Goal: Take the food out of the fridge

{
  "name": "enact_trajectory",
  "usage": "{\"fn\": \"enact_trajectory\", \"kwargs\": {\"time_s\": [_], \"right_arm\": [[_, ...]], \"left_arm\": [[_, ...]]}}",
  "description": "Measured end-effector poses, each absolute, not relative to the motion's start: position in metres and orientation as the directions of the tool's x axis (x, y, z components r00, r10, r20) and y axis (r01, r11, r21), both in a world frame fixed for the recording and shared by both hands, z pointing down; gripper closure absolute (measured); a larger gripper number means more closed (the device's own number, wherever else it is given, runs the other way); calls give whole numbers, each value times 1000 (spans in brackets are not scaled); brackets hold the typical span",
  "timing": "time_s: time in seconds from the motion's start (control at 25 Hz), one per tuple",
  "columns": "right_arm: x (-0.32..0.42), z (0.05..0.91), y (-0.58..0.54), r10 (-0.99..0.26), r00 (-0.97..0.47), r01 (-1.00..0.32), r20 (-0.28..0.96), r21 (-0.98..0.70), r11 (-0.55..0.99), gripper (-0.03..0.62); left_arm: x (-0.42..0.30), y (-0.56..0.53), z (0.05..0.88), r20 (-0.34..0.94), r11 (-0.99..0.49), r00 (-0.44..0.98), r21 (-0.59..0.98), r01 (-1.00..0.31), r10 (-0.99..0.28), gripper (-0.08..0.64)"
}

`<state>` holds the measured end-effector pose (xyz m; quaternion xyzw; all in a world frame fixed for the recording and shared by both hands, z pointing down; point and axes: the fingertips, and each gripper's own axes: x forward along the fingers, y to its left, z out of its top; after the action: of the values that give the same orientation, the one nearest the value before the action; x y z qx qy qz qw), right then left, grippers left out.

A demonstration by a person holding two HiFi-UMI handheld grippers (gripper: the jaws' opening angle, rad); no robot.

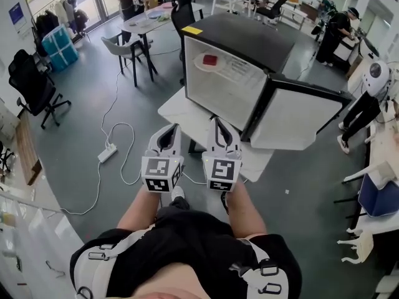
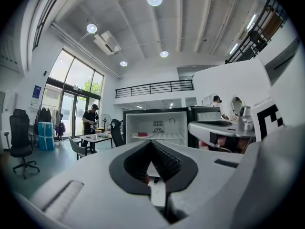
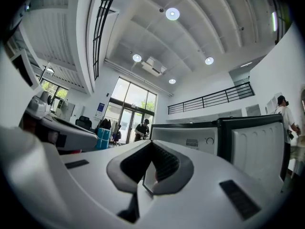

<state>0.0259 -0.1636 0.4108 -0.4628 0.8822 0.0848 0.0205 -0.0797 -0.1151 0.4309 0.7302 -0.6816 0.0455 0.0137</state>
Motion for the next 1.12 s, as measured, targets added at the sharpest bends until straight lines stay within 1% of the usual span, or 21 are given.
{"fn": "enact_trajectory", "kwargs": {"time_s": [0.24,0.44,0.68,0.84,1.0,1.08,1.12], "right_arm": [[-20,402,-224,-837,-537,-842,-106,132,523,584],[-50,401,-267,-859,-504,-862,-95,115,493,584],[-69,406,-304,-876,-476,-878,-76,97,469,584],[-68,406,-324,-878,-475,-879,-65,93,468,584],[-66,407,-335,-875,-481,-874,-60,104,474,584],[-62,411,-337,-876,-480,-874,-51,117,472,584],[-59,413,-338,-877,-479,-874,-48,123,471,584]], "left_arm": [[-131,-183,418,88,-110,106,-45,-993,-990,561],[-160,-233,417,108,-166,160,-50,-985,-981,561],[-175,-275,420,93,-255,250,-40,-966,-964,561],[-173,-294,426,92,-281,276,-46,-958,-957,561],[-174,-311,427,93,-272,265,-67,-960,-960,561],[-178,-321,430,102,-218,207,-121,-968,-973,561],[-179,-326,430,101,-185,169,-174,-967,-980,561]]}}
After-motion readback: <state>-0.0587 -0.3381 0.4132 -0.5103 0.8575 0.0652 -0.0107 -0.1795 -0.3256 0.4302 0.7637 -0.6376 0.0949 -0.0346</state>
